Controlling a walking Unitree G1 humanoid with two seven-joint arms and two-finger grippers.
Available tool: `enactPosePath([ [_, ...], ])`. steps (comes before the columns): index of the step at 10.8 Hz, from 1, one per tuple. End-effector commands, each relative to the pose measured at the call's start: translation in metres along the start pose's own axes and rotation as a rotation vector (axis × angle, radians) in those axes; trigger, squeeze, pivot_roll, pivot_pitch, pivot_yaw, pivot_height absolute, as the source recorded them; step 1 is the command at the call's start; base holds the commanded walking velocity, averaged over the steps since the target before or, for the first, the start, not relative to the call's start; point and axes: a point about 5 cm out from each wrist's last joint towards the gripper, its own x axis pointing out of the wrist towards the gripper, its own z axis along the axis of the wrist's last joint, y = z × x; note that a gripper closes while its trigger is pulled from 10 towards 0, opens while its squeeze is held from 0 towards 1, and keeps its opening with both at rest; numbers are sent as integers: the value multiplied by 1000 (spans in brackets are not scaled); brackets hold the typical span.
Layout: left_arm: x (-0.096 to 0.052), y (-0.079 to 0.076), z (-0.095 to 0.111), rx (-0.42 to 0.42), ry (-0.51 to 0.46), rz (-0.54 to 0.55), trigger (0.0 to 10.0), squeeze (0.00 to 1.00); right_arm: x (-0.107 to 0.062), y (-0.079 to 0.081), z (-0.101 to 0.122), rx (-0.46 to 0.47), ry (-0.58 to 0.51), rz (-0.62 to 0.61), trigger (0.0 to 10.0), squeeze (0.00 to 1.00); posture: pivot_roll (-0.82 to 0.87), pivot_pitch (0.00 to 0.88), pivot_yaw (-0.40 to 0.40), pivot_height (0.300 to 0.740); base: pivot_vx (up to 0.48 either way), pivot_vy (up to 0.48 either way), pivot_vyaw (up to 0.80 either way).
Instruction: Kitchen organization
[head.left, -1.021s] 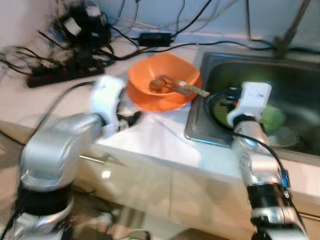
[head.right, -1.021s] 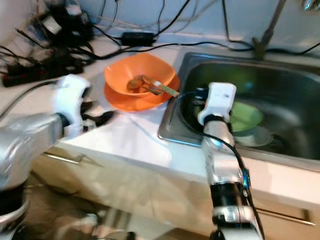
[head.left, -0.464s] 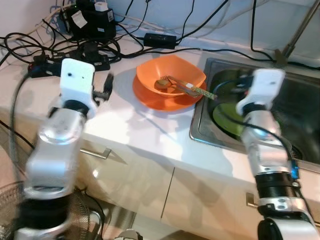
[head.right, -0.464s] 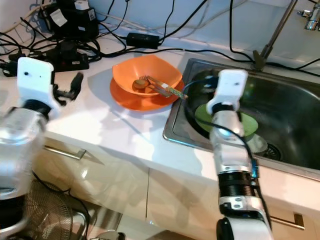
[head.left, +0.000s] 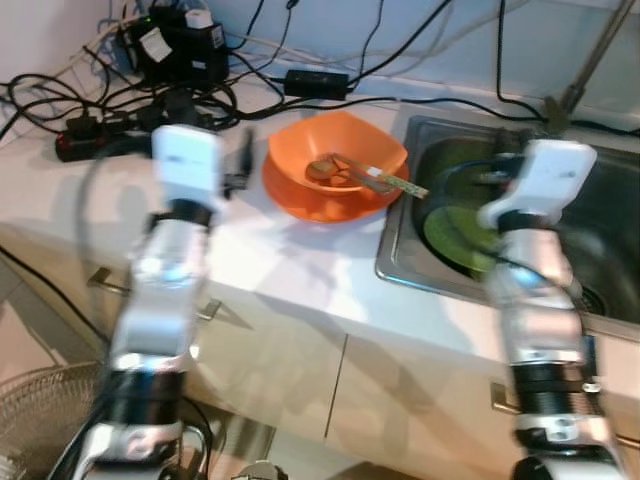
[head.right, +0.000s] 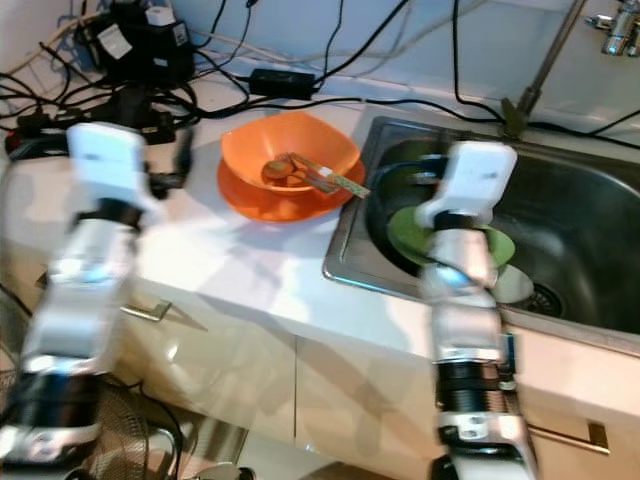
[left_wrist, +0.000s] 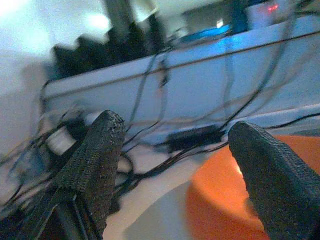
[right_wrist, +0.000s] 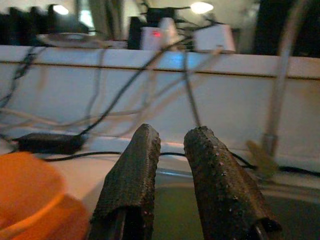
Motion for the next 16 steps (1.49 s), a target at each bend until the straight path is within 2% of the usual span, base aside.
enactPosePath([
  [1,3,-9,3,68,-46,-35,10000,0,0,6,5,6,-31,18,10000,0,205,68,15,740,0,0,0],
  [3,4,-22,-2,22,-61,-29,10000,0,-1,17,1,17,-24,41,10000,0,201,36,6,740,0,0,0],
  [5,11,-29,-1,-4,-107,-17,10000,0,3,17,3,17,-33,40,10000,0,191,0,-8,740,0,0,0],
  [7,16,-26,-2,-2,-120,-4,10000,0,8,15,5,12,-47,38,10000,0,186,0,-13,740,0,-159,0],
  [12,19,-23,-6,4,-139,13,10000,0,11,15,-2,16,-25,41,10000,0,196,0,-16,740,0,-331,0],
  [16,23,-21,-1,15,-160,-13,10000,0,9,18,-7,18,-5,48,10000,0,203,0,-15,740,0,0,0],
])
